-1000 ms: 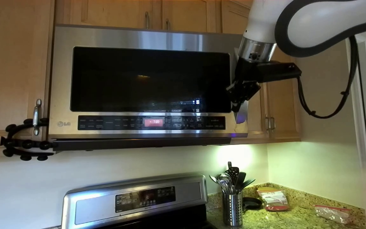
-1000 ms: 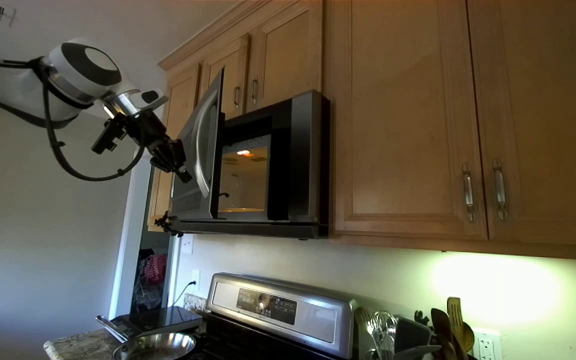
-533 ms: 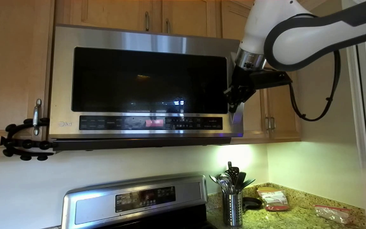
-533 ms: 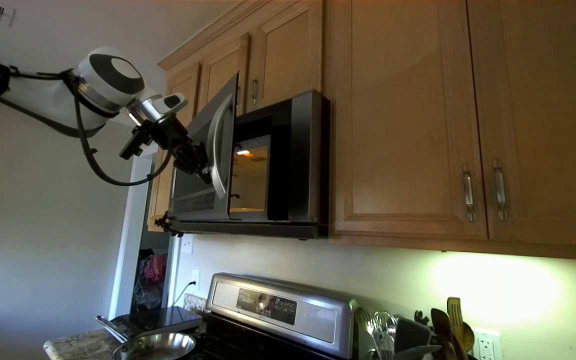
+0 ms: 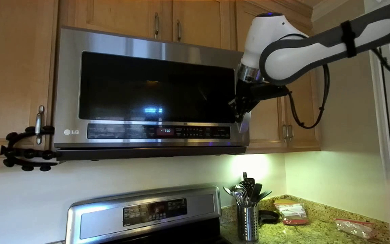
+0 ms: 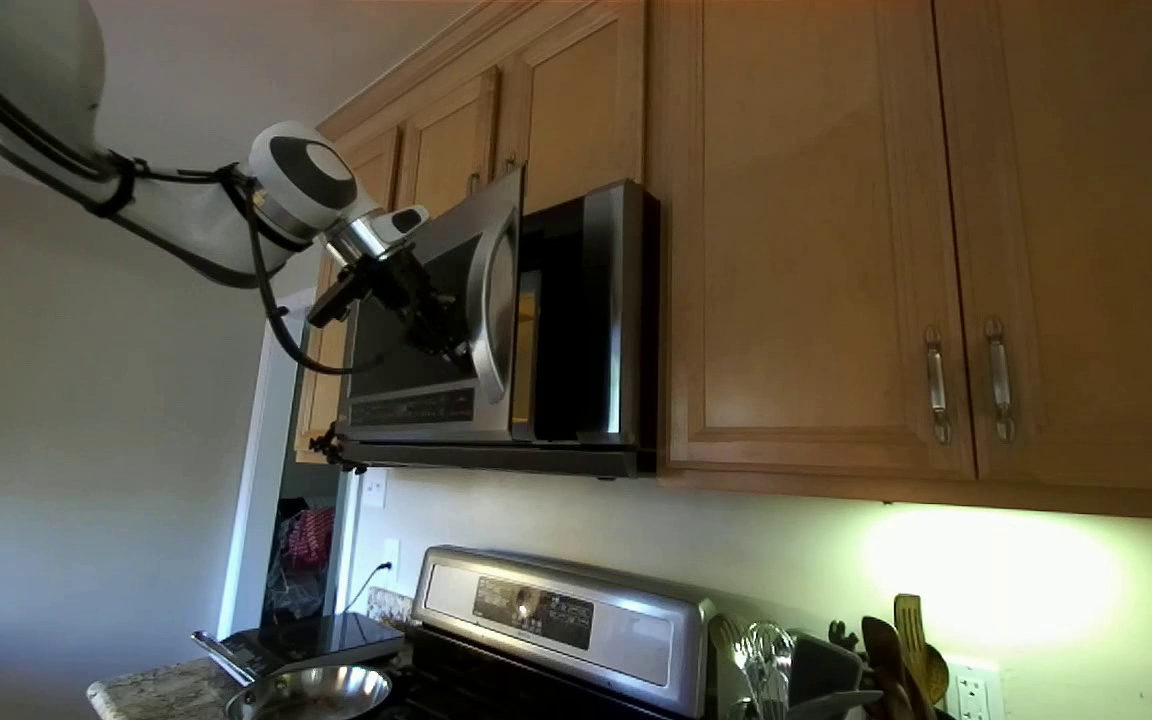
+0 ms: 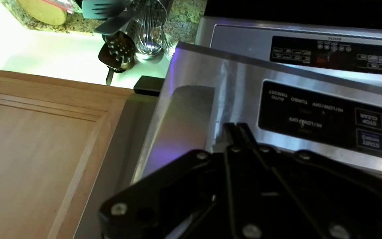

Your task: Close the door of the microwave.

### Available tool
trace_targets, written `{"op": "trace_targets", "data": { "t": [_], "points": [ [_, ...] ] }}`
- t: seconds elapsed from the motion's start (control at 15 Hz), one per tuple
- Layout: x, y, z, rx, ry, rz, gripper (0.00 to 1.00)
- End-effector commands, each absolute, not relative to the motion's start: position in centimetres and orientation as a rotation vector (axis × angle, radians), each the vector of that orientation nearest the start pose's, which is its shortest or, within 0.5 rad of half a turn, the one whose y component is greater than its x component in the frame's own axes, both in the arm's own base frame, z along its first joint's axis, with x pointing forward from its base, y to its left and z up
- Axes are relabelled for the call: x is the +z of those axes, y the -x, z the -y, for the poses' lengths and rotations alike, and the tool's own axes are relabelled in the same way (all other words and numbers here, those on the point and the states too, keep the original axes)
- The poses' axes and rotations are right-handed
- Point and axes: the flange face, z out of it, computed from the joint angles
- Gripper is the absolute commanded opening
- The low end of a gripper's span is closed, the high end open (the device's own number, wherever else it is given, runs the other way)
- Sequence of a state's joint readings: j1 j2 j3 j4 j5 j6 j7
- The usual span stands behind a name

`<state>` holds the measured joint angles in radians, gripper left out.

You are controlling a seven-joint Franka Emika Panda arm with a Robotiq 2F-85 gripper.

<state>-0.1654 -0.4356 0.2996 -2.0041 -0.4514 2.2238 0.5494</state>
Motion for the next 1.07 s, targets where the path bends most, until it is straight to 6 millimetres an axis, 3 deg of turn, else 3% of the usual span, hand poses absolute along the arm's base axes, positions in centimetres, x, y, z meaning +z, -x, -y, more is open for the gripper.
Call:
{"op": "trace_targets", "data": {
  "t": [0.0,0.53,0.8,1.0],
  "points": [
    [70.8,-50.4,-6.4,-1.319,3.212,-0.338,0.03],
    [70.7,-57.9,-2.6,-1.282,3.241,-0.325,0.03],
    [70.9,-58.7,-2.2,-1.269,3.249,-0.327,0.03],
    [70.5,-57.7,-3.2,-1.177,3.241,-0.316,0.02]
  ]
}}
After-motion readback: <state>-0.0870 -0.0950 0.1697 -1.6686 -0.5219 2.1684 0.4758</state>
